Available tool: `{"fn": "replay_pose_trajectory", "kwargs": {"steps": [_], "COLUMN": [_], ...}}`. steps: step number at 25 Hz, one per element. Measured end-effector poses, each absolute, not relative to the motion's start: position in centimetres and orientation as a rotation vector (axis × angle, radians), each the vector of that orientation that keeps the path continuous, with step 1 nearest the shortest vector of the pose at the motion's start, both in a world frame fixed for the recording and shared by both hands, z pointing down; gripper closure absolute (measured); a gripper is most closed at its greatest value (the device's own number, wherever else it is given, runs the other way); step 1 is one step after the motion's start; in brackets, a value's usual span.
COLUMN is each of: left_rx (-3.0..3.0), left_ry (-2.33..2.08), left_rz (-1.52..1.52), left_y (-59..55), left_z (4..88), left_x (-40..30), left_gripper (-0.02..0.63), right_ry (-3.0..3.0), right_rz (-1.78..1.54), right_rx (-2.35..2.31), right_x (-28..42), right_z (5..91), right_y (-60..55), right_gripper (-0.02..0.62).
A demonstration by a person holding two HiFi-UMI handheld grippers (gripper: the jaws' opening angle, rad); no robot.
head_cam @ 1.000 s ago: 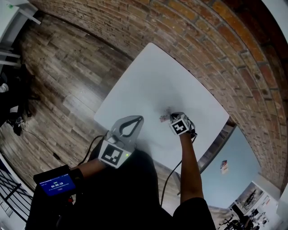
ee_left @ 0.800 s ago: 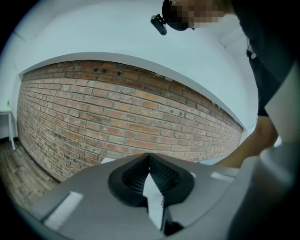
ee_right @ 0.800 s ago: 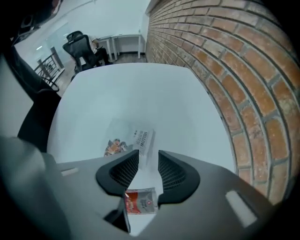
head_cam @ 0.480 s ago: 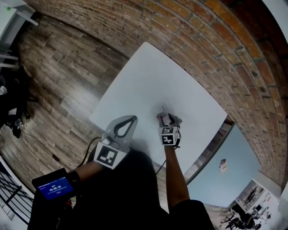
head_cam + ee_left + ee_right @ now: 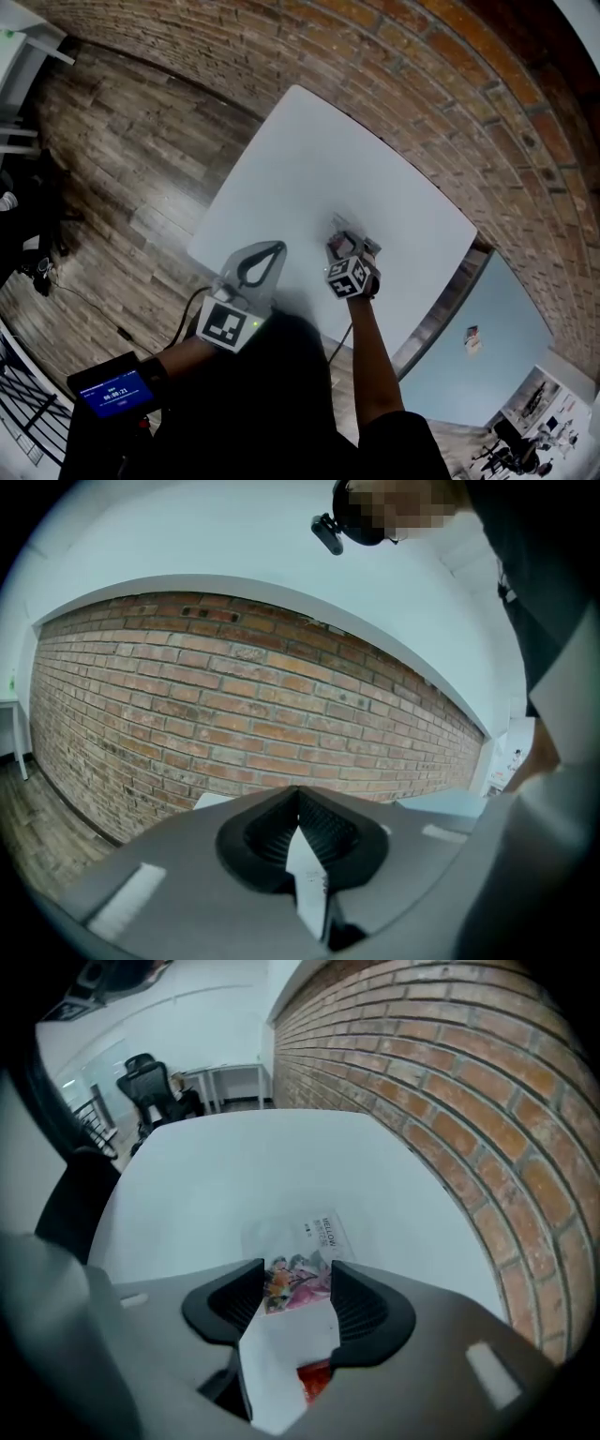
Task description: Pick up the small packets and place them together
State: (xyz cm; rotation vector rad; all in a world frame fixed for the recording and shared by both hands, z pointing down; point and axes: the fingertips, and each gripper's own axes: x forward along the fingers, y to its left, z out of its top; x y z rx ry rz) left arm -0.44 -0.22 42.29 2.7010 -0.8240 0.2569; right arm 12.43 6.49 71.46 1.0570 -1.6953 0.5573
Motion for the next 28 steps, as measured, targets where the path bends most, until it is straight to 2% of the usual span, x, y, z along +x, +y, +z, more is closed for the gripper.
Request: {"fn": "replay_pose_trajectory", "kwargs": {"steps": [12,17,28], "left_rx": [2.702,2.699,2.718], "left_ry": [-0.837,-0.849,-0.830], "left_rz": [0.270,0.258,0.273], "left_y": [0.7,0.4,1.7], "left_z": [42.6,42.1,42.1], "left_x": [0.7,0.6,1.7], "left_gripper": [0.604,0.604,0.604], "right_ry": [-1.770,-1.814,-1.702], "right_rz": [0.522,0.466,0.584], "right_rx": [1.020,1.081,0.987], "right_x": [13.8,14.4,20.8], "right_z": [71.3,68.7,71.5], "right_y": [6.8,6.7,12.9], "right_gripper": [0.368,0.368,0.368]}}
